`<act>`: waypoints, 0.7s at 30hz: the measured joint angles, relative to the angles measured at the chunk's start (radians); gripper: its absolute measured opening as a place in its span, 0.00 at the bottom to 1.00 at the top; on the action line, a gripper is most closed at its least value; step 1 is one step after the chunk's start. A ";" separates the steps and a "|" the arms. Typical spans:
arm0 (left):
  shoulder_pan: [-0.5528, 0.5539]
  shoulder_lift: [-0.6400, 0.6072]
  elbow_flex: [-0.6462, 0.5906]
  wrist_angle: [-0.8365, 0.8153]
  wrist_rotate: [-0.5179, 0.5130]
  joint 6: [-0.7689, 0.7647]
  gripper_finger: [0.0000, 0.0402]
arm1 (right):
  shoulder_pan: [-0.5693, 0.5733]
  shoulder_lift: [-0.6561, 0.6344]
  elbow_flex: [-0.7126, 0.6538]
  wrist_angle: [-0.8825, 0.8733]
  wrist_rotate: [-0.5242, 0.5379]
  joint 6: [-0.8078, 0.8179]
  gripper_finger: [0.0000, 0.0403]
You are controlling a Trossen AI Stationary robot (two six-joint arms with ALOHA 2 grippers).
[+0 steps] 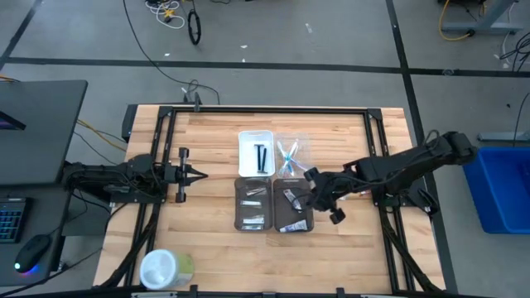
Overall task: Pick & Place Travel size toiletries
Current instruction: Put the white toothpaste into the right black bin
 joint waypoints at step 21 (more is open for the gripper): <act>0.000 0.000 0.000 0.000 0.000 0.000 0.04 | -0.080 -0.095 -0.245 -0.264 0.148 -0.376 0.02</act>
